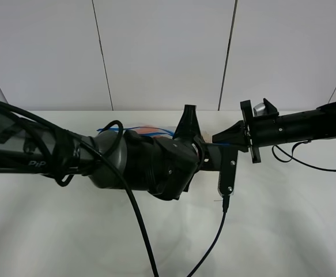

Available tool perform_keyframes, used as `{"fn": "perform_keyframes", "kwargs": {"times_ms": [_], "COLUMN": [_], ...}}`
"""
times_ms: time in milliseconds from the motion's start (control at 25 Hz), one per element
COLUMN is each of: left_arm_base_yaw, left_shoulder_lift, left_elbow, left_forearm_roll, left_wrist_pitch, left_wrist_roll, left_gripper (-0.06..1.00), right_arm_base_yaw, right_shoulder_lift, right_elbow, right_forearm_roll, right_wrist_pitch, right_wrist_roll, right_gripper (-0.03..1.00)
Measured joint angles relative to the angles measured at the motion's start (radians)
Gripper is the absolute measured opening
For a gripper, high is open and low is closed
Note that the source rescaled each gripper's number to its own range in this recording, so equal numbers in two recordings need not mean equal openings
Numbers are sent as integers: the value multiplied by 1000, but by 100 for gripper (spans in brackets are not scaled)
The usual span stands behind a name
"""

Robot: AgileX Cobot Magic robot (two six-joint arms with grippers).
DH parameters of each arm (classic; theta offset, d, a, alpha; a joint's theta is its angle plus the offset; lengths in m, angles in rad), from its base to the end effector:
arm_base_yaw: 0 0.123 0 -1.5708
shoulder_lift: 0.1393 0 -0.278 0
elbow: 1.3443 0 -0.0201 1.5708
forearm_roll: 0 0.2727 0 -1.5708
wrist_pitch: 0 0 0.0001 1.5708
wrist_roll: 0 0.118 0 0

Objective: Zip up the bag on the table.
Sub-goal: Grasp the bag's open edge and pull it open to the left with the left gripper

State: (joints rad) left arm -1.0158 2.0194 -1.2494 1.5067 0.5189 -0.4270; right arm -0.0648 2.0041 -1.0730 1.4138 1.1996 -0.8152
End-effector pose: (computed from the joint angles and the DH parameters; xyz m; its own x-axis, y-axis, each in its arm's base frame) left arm 0.2897 -0.3563 0.1303 0.3091 0.9481 -0.0751 0.5650 -0.1195 0.8164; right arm 0.3687 0.0850 0.1229 -0.9803 0.1958 -0.0261 0.0483 0.3656 0.9295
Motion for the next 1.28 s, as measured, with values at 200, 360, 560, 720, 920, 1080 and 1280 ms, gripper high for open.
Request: {"fn": "perform_keyframes", "kwargs": {"times_ms": [200, 360, 560, 720, 920, 1080, 1280], "left_arm_base_yaw": [23, 47, 100, 155, 223, 260, 310], "left_shoulder_lift": [0, 0, 0, 0, 0, 0, 0], "left_elbow": [0, 0, 0, 0, 0, 0, 0], "left_forearm_roll": [-25, -44, -65, -66, -70, -73, -73], "left_wrist_pitch": [72, 113, 123, 123, 123, 120, 119], "left_wrist_roll": [3, 5, 5, 5, 5, 5, 5], "left_gripper": [0, 0, 0, 0, 0, 0, 0], "right_arm_base_yaw": [-23, -29, -29, -29, -29, -29, -29], "right_shoulder_lift": [0, 0, 0, 0, 0, 0, 0], "right_elbow": [0, 0, 0, 0, 0, 0, 0], "right_forearm_roll": [-20, -29, -30, -30, -27, -25, -25], "right_wrist_pitch": [4, 6, 6, 6, 6, 6, 6], "right_wrist_roll": [0, 0, -3, -6, -10, -10, -10], "right_gripper": [0, 0, 0, 0, 0, 0, 0]}}
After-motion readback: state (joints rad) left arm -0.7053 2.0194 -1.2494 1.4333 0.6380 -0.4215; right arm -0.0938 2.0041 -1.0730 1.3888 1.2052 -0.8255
